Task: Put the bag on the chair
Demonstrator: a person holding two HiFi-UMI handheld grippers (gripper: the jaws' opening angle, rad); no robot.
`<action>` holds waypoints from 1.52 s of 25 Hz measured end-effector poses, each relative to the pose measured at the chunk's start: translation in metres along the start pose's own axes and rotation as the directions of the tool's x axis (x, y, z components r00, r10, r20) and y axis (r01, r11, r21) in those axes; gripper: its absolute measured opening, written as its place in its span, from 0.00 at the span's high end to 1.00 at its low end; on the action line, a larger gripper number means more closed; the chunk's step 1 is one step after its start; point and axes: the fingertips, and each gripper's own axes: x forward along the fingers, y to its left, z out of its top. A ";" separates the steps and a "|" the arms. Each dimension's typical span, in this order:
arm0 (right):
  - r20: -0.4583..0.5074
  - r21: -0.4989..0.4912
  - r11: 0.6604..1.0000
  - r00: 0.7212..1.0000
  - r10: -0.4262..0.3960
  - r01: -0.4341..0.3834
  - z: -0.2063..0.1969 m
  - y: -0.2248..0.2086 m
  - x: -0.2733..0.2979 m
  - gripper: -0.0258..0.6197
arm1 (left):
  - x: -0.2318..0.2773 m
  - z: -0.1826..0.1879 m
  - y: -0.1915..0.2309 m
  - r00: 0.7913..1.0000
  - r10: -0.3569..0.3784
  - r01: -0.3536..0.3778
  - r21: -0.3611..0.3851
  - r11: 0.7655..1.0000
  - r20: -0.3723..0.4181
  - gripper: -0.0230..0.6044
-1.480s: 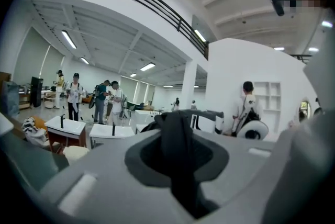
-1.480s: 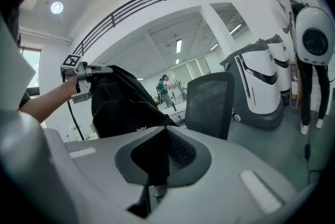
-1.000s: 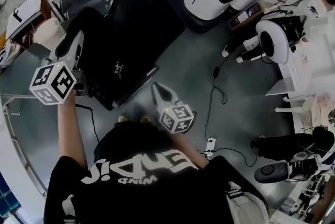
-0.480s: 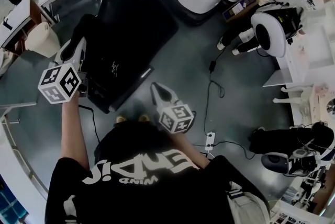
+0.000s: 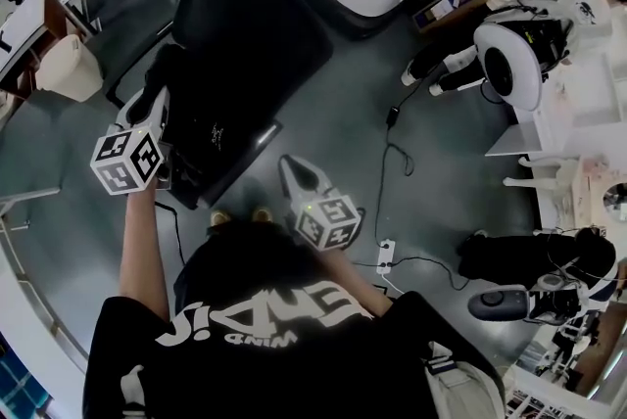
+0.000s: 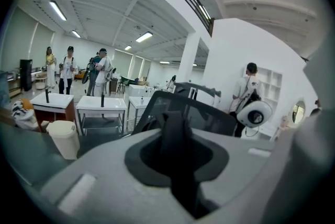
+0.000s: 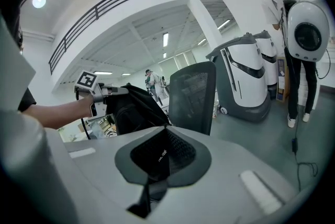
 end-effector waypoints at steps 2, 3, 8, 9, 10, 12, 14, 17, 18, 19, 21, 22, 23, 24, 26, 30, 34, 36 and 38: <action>-0.007 0.001 1.000 1.000 -0.002 0.002 0.000 -0.002 0.002 0.96 | 0.008 -0.010 -0.001 1.000 -0.007 0.007 -0.001 1.000 -0.026 0.87; -0.010 0.001 1.000 1.000 -0.003 0.003 -0.001 -0.002 0.003 0.96 | 0.011 -0.016 -0.001 0.999 -0.010 0.009 -0.003 1.000 -0.040 0.87; -0.025 -0.003 1.000 1.000 -0.002 0.002 -0.008 0.005 0.006 0.96 | 0.015 -0.052 0.002 0.995 -0.011 0.009 -0.021 1.000 -0.098 0.87; -0.027 -0.004 1.000 1.000 -0.002 0.001 -0.008 0.005 0.006 0.96 | 0.016 -0.059 0.001 0.994 -0.011 0.009 -0.020 1.000 -0.110 0.87; -0.030 -0.005 1.000 1.000 -0.001 0.001 -0.009 0.006 0.006 0.96 | 0.016 -0.067 0.001 0.992 -0.010 0.008 -0.021 1.000 -0.123 0.87; -0.035 -0.006 1.000 0.999 -0.002 0.001 -0.010 0.005 0.006 0.96 | 0.016 -0.082 0.001 0.990 -0.008 0.003 -0.035 0.999 -0.143 0.87; -0.041 -0.007 1.000 0.999 -0.002 0.002 -0.010 0.001 0.006 0.96 | 0.015 -0.092 0.002 0.989 -0.006 -0.001 -0.052 0.999 -0.147 0.87; -0.050 -0.004 1.000 0.999 -0.004 0.004 -0.011 -0.004 0.007 0.96 | 0.016 -0.100 0.005 0.988 -0.005 -0.004 -0.057 0.998 -0.153 0.87; -0.053 -0.003 1.000 0.999 -0.003 0.003 -0.012 -0.003 0.008 0.96 | 0.015 -0.103 0.008 0.987 0.000 -0.010 -0.059 0.998 -0.158 0.87; -0.055 -0.002 1.000 0.999 -0.001 0.000 -0.013 -0.002 0.009 0.96 | 0.012 -0.108 0.012 0.986 0.009 -0.019 -0.059 0.998 -0.164 0.87; -0.058 -0.002 1.000 0.998 0.005 -0.005 -0.014 0.001 0.010 0.96 | 0.007 -0.116 0.019 0.985 0.023 -0.034 -0.059 0.998 -0.173 0.86; -0.060 -0.003 1.000 0.998 0.008 -0.008 -0.014 0.001 0.010 0.96 | 0.006 -0.119 0.020 0.984 0.025 -0.036 -0.056 0.998 -0.176 0.86; -0.062 -0.003 1.000 0.998 0.010 -0.010 -0.015 0.001 0.010 0.96 | 0.005 -0.122 0.019 0.983 0.026 -0.035 -0.050 0.998 -0.181 0.86; -0.063 -0.003 1.000 0.998 0.012 -0.012 -0.015 0.001 0.010 0.96 | 0.005 -0.126 0.018 0.982 0.025 -0.033 -0.040 0.999 -0.187 0.86; -0.068 -0.004 1.000 0.998 0.016 -0.016 -0.017 0.002 0.011 0.96 | 0.004 -0.133 0.016 0.979 0.028 -0.033 -0.021 0.999 -0.201 0.85; -0.068 -0.010 1.000 0.997 0.026 -0.027 -0.020 0.006 0.012 0.96 | 0.000 -0.146 0.023 0.974 0.073 -0.074 0.002 0.997 -0.216 0.84; -0.068 -0.010 0.999 0.997 0.035 -0.036 -0.022 0.007 0.009 0.96 | -0.008 -0.154 0.029 0.961 0.127 -0.128 0.012 0.992 -0.245 0.78; -0.069 -0.011 0.999 0.997 0.041 -0.042 -0.022 0.008 0.007 0.96 | -0.012 -0.156 0.029 0.958 0.135 -0.139 0.001 0.990 -0.253 0.72; -0.069 -0.014 0.999 0.996 0.047 -0.048 -0.023 0.011 0.006 0.96 | -0.015 -0.157 0.028 0.958 0.133 -0.140 -0.009 0.990 -0.254 0.63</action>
